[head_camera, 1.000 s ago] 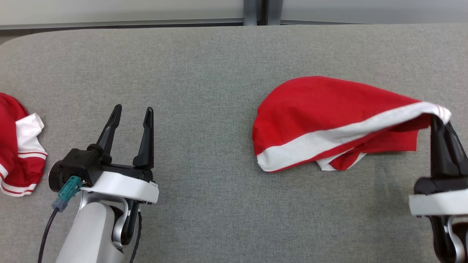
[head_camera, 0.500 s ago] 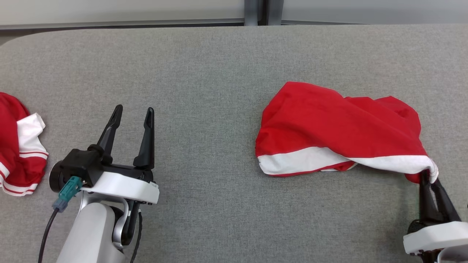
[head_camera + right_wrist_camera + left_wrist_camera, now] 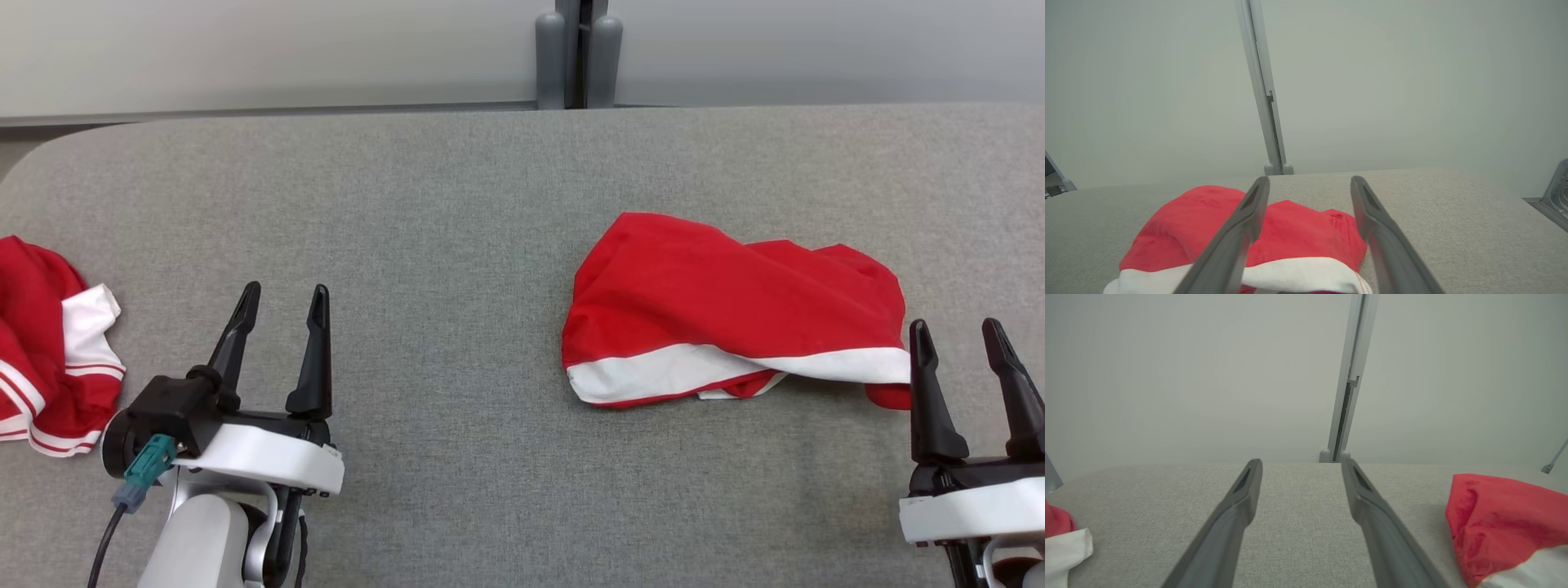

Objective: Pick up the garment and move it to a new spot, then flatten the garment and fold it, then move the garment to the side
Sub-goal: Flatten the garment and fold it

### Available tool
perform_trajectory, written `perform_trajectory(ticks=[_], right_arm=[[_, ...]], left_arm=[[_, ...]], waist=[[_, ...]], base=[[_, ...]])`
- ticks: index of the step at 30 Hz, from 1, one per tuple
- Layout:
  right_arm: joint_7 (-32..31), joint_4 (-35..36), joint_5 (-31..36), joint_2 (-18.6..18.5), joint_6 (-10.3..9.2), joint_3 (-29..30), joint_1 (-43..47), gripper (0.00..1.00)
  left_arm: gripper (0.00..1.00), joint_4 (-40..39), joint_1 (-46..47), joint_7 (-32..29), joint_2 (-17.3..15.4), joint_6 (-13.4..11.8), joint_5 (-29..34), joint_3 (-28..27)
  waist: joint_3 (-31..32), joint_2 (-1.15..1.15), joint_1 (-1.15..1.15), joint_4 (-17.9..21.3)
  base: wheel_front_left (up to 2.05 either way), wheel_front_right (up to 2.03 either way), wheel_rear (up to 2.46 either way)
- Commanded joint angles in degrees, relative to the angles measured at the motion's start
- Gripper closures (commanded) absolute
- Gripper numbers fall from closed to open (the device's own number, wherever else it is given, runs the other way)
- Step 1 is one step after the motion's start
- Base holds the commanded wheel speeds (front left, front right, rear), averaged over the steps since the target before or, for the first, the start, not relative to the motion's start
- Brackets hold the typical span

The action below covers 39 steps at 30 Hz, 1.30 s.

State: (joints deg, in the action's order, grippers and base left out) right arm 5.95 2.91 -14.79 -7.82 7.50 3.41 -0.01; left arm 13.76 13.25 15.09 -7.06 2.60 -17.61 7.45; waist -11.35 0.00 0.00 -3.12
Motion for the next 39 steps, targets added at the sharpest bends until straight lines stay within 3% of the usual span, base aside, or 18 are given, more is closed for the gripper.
perform_trajectory(ticks=[1,23,30,39], right_arm=[[-0.99,1.58,0.49,-0.16,-0.01,-0.07,0.28,0.0],[-3.52,2.55,1.12,0.79,-0.01,-2.31,0.17,0.0],[-3.71,2.69,0.8,0.85,-0.01,-2.59,-1.52,0.0],[-2.75,1.4,0.21,1.18,-0.01,-2.92,-3.02,0.0]], left_arm=[[0.0,-0.21,-0.75,0.03,-0.39,-0.33,-0.02,0.05],[0.0,-2.31,-2.94,-1.64,-0.69,-0.79,-0.57,1.97],[0.0,0.28,3.0,-6.59,1.7,2.4,0.8,10.79],[0.0,8.59,8.29,-14.59,3.68,4.33,-3.67,21.4]], waist=[[1.09,0.0,0.0,-0.11],[3.1,0.0,0.0,-1.0],[0.87,0.0,0.0,-0.28],[-2.25,0.0,0.0,2.97]], base=[[0.0,0.0,0.0],[0.0,0.0,0.0],[0.0,0.0,0.0],[0.0,0.0,0.0]])
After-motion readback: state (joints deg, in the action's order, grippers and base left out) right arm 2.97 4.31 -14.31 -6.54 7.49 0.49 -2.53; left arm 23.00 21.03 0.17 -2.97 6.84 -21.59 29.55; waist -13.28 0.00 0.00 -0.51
